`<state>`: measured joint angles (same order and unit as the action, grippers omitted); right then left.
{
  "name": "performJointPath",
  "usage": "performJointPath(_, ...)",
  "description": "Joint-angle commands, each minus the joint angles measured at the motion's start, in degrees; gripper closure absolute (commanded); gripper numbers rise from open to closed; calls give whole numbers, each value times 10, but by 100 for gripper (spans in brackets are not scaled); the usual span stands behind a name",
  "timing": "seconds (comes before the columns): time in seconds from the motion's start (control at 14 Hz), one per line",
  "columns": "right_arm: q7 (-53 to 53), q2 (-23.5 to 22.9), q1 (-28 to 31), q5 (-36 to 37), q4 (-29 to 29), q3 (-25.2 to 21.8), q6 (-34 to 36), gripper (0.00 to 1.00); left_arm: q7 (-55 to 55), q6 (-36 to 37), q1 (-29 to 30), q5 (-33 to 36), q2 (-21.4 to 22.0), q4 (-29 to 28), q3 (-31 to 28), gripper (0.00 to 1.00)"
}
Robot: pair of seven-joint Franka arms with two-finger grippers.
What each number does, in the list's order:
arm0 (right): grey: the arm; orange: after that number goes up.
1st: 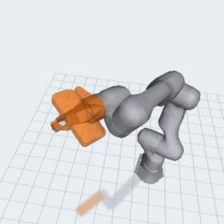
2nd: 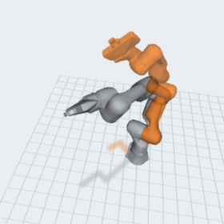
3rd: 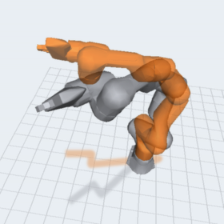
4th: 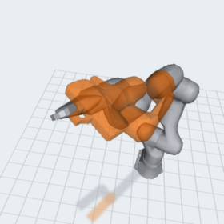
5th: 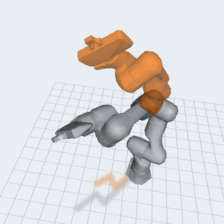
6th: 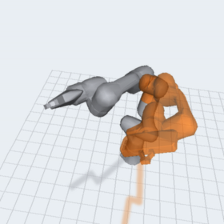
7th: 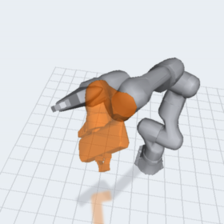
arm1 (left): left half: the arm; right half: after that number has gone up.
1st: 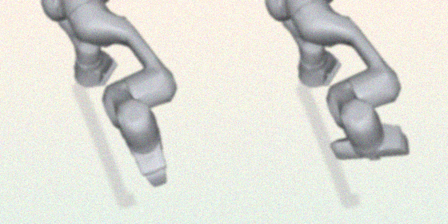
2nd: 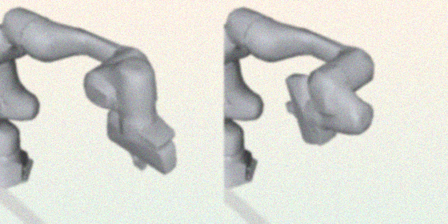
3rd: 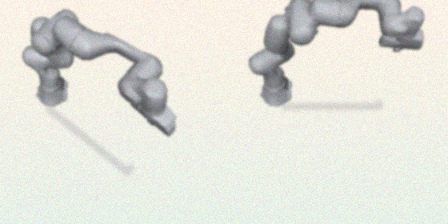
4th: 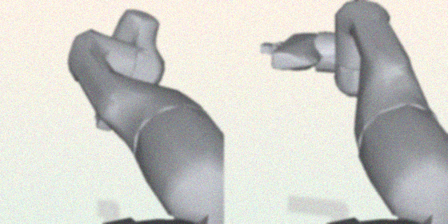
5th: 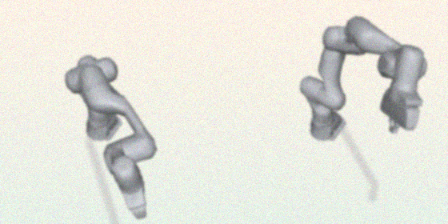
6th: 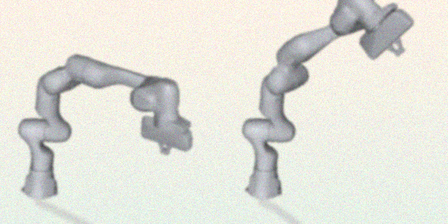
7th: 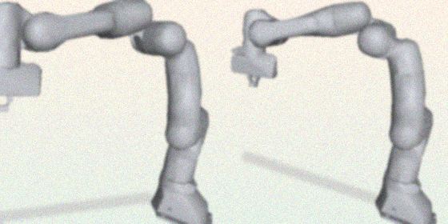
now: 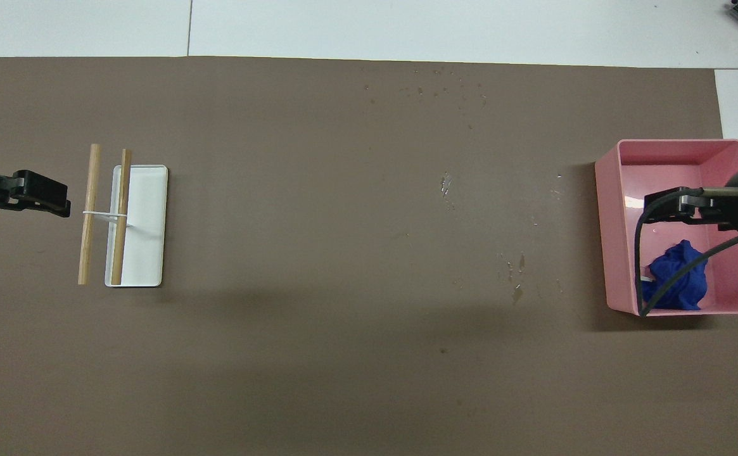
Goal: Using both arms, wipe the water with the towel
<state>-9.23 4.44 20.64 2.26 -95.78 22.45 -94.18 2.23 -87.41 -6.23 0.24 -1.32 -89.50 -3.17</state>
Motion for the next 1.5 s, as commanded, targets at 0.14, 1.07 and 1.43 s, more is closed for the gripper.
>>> performJointPath(0.14,-10,-20,-2,1,40,2,30,2,1,-8,-8,-2,14,-17,-8,0)
performJointPath(1.07,-3,-22,-228,-19,51,-242,76,2,1,-8,-7,-2,14,-17,-8,0)
performJointPath(1.43,-4,-57,-202,-20,104,-236,99,3,1,-8,-7,-2,14,-17,-8,0)
